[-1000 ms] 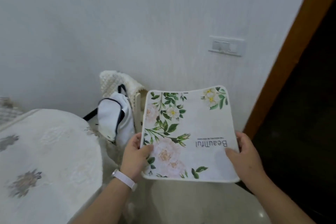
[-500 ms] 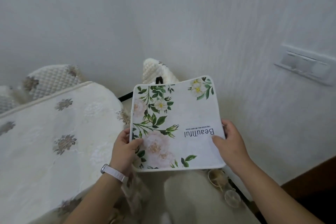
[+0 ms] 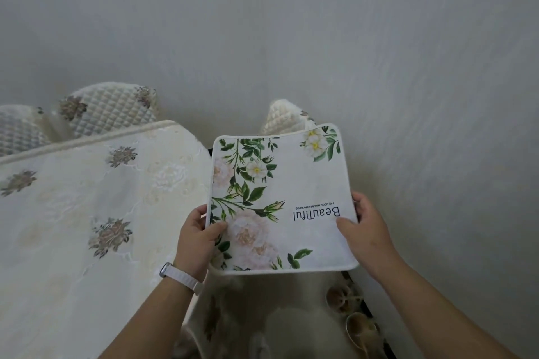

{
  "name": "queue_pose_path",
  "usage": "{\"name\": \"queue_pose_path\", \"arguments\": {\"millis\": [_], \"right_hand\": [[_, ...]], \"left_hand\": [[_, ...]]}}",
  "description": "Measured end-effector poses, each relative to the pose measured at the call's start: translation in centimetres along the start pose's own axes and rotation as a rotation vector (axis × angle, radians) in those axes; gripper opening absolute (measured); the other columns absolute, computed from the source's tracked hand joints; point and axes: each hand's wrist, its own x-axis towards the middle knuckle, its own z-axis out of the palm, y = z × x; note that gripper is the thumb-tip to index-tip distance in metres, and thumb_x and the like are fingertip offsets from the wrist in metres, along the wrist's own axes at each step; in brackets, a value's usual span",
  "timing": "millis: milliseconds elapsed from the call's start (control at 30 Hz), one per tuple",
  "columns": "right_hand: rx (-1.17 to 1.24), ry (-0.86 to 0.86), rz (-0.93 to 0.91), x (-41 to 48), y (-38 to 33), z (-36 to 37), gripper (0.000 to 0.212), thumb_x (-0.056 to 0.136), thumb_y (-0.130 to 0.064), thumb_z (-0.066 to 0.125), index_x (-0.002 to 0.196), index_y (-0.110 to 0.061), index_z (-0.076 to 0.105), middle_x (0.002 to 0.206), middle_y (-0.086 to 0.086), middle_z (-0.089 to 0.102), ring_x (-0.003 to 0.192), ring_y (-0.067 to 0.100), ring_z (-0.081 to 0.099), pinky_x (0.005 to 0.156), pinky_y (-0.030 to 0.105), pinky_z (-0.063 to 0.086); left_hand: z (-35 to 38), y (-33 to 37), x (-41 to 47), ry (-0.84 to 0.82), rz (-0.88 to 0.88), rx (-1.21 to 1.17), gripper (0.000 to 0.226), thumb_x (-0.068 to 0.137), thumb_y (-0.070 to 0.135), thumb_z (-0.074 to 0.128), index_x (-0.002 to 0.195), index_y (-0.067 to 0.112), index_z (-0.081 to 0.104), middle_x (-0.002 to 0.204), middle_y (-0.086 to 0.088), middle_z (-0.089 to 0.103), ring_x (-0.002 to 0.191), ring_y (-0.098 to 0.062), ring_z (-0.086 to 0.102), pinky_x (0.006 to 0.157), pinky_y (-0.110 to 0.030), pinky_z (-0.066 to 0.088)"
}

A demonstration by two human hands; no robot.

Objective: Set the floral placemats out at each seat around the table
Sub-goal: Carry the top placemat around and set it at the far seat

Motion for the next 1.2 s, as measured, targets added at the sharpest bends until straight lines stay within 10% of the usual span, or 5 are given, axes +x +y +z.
{"name": "queue_pose_path", "arguments": {"millis": [433, 867, 1200], "right_hand": [[-0.070, -0.195, -0.060, 12.2, -4.8, 14.2, 0.047, 0.084, 0.003, 0.056, 0.117, -0.030, 0.051, 0.104, -0.012, 0.067, 0.095, 0.013, 0.065, 0.078, 0.038, 0.055], [-0.181, -0.652, -0.074, 20.7, -4.3, 28.0, 0.042, 0.086, 0.003, 0.056, 0.116, -0.025, 0.051, 0.104, -0.010, 0.065, 0.092, 0.008, 0.062, 0.064, 0.024, 0.046], [-0.255, -0.972, -0.017, 29.4, -4.4, 36.0, 0.042, 0.089, -0.001, 0.053, 0.120, -0.029, 0.048, 0.104, -0.012, 0.062, 0.089, 0.007, 0.060, 0.062, 0.026, 0.046]], "left_hand": [[-8.1, 1.8, 12.4, 0.200, 0.000, -0.014, 0.031, 0.084, -0.005, 0.063, 0.107, 0.016, 0.060, 0.099, -0.011, 0.073, 0.086, -0.033, 0.071, 0.077, -0.051, 0.058], [-13.9, -1.2, 13.5, 0.608, -0.118, -0.071, 0.030, 0.085, -0.008, 0.061, 0.103, 0.016, 0.062, 0.088, -0.007, 0.073, 0.078, -0.026, 0.068, 0.065, -0.033, 0.056], [-13.0, -2.2, 17.7, 0.888, -0.255, -0.080, 0.033, 0.083, -0.004, 0.063, 0.107, 0.019, 0.063, 0.098, -0.013, 0.073, 0.090, -0.037, 0.069, 0.079, -0.054, 0.057]]}}
